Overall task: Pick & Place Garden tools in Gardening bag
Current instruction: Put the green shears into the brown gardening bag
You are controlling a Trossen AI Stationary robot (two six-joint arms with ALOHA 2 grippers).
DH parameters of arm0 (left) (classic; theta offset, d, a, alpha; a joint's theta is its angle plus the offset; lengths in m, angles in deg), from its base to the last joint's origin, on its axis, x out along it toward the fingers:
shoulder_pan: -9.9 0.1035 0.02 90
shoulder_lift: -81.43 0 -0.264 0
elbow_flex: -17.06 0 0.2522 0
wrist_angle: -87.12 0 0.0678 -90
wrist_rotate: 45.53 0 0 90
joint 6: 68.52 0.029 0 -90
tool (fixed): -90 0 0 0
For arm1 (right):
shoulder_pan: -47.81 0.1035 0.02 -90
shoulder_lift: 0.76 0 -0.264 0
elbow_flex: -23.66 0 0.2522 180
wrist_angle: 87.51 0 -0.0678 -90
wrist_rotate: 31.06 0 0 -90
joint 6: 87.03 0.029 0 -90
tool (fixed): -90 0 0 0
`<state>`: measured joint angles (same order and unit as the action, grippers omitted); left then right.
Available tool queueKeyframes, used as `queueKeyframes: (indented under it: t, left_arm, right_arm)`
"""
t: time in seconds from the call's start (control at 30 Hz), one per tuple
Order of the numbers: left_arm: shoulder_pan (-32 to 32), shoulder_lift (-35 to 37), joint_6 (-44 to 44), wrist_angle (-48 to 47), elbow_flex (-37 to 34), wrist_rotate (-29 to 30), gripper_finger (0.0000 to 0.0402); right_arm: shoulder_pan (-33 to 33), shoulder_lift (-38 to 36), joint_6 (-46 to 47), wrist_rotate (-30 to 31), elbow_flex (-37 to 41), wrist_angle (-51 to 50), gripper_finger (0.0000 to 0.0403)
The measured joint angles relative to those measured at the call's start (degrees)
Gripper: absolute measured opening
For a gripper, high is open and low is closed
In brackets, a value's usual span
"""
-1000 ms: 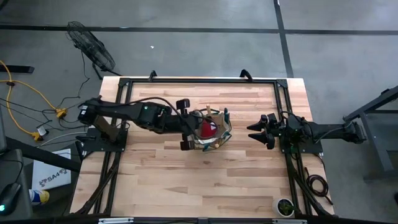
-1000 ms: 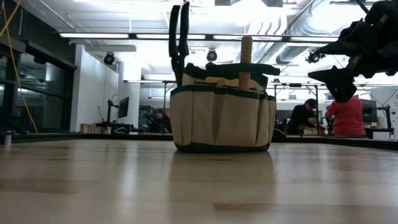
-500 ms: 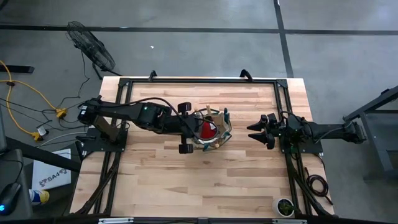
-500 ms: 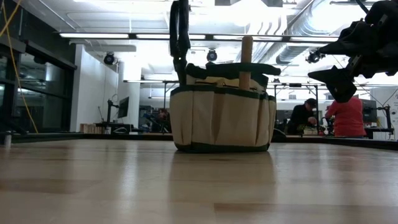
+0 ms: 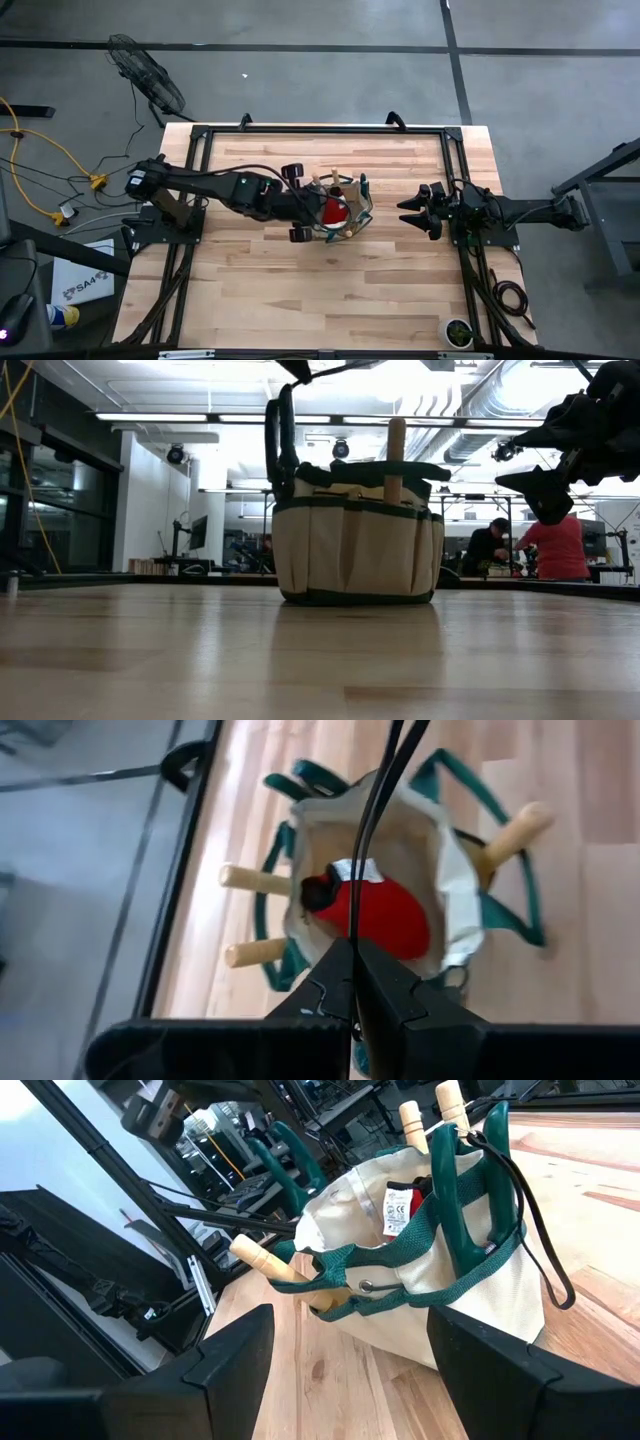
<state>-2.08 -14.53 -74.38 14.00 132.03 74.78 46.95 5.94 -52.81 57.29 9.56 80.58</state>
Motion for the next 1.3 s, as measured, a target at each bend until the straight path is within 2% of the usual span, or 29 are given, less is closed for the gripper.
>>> queueKeyframes:
  t: [0.33,0.83,1.3]
  left_arm:
    - [0.02,0.0,0.22,2.14,-0.2,6.29,0.0]
    - [1.51,-2.63,0.06,5.67,-0.29,-1.62,0.0]
    - [1.51,-4.46,-0.63,3.7,-0.18,-1.23,0.0]
  right_arm:
    - [-0.01,0.0,0.02,0.01,-0.02,0.0,0.0256]
    - [0.0,-0.01,0.02,0.02,-0.01,0.02,0.0256]
    - [-0.01,0.0,0.0,0.04,0.0,-0.11,0.0256]
